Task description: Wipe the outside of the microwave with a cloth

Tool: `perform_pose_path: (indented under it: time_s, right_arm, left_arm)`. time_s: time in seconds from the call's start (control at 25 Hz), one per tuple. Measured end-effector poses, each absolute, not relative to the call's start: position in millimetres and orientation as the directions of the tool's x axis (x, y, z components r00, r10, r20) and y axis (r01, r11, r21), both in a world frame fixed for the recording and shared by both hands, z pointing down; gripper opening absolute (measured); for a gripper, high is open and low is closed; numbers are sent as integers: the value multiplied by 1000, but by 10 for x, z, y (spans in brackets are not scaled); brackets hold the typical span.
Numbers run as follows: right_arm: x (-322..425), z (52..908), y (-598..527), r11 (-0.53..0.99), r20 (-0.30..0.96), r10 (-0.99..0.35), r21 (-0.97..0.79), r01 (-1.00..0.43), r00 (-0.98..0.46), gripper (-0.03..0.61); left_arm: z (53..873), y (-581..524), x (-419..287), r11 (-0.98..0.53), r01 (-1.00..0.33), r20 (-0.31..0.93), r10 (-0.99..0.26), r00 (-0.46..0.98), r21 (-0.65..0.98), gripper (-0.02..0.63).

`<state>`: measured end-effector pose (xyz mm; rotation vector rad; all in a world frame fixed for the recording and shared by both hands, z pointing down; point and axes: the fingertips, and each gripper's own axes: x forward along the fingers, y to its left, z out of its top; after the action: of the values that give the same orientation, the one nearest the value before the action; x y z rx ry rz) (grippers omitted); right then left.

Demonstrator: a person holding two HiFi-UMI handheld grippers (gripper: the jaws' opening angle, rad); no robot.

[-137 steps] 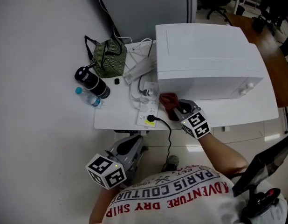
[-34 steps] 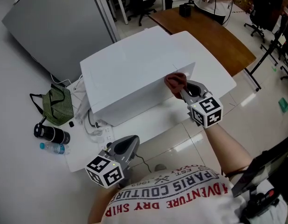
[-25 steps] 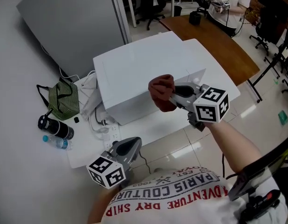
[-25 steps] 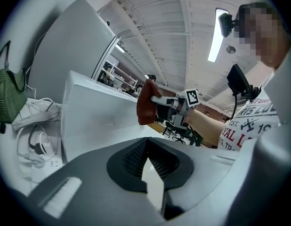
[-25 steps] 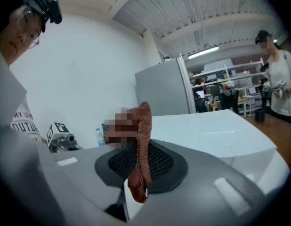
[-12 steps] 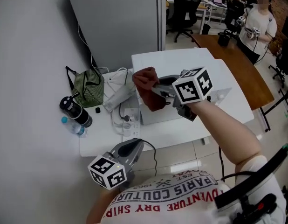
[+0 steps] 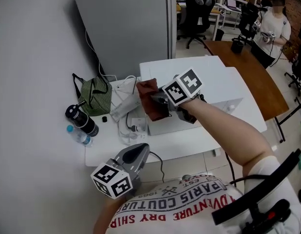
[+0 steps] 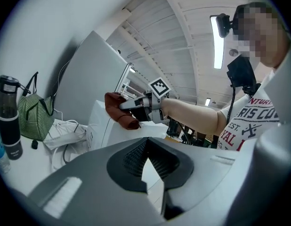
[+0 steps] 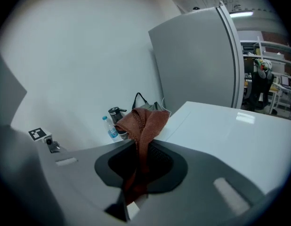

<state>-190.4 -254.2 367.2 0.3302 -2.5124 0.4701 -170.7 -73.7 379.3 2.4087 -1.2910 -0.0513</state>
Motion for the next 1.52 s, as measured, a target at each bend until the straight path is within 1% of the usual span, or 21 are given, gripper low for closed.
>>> perform_pose_path:
  time_s: [0.16,0.28,0.56,0.92,1.24,1.36,1.52]
  right_arm:
    - [-1746,3729,-2712,909,618,-126,-242,-340,-776,46]
    - [-1524,3749,-2844,905,643,-131,-233,-355,-755,46]
    - [-862,3790,-3092,875,660,-131,-274,-400,-740,46]
    - [350,3838,-3463,805,670,-185,-317,-502,-719,46]
    - [1521,3843,-3740,726,722,-250,-301,-618,-645,46]
    - [1794,3827,-3815,715,741,-264,-279,-641,-617,46]
    - [1892,3829,-3826,720,753,-247,-278,-636,-610,46]
  left_arm:
    - [3620,-890,-1636,-506,-789,111,-814,571,348,6]
    - [3579,-993,-1534,-517,-783,101,-809,579,346,6]
    - [3564,-1252,-1199,-564,-749,84,-777,624,348,6]
    - [3593,-1625,-770,-620,-703,94,-723,684,349,6]
    - [3635,-1859,-428,-652,-670,113,-681,723,355,6]
    - [3655,-1909,-340,-659,-660,110,-673,732,361,6]
    - [3662,-1928,-319,-646,-672,132,-679,723,361,6]
